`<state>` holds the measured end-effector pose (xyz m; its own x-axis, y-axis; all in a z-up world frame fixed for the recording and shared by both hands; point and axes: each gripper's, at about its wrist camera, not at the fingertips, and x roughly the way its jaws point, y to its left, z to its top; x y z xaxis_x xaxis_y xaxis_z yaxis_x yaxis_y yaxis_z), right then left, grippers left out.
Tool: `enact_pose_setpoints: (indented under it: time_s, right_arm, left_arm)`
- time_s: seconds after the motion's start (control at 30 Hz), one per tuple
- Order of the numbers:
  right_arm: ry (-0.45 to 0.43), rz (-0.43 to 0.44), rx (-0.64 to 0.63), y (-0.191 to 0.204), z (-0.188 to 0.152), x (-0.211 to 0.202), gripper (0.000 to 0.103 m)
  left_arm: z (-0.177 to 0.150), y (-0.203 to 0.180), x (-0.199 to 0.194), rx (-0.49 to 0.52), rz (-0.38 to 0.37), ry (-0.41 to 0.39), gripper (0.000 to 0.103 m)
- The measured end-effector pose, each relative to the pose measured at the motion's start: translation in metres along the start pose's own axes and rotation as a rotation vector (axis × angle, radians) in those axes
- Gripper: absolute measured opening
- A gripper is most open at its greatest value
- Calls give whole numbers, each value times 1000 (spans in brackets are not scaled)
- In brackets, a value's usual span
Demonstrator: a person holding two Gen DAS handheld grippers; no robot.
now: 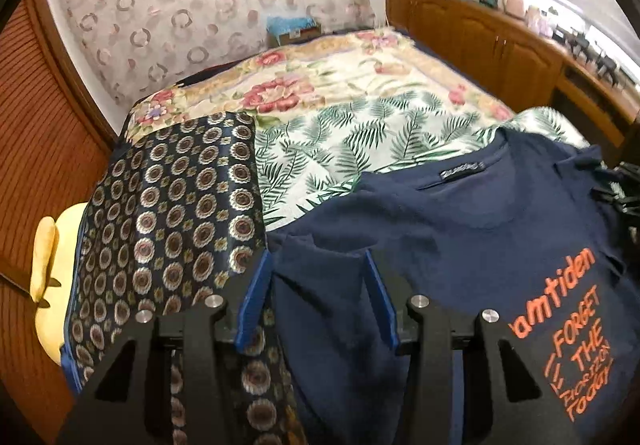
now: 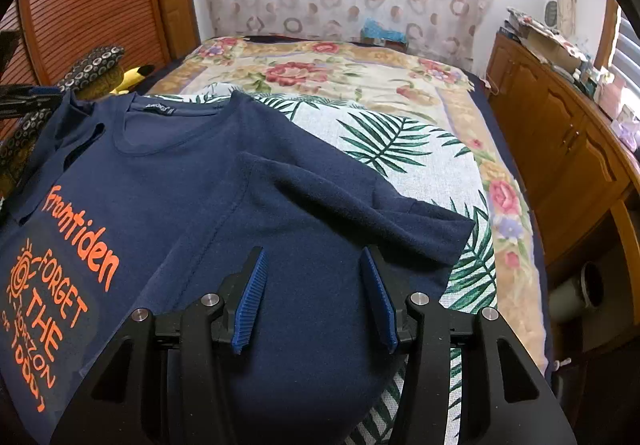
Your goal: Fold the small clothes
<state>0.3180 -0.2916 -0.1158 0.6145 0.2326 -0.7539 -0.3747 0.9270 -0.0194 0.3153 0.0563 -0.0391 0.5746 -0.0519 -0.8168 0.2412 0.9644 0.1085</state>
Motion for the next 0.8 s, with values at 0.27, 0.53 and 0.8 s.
enact_pose_setpoints:
  time_s: [0.27,0.53,0.8]
  right_arm:
    - [0,0,1,0,0,0,50]
    - [-1,0,1,-1,0,0,50]
    - [-2,10,84,-23,23,-9,59]
  left_arm:
    - [13,-8,22,67,32,70,38]
    - [19,9,0,28,55,2,1]
    - [17,40,-40,-64,41,-130,1]
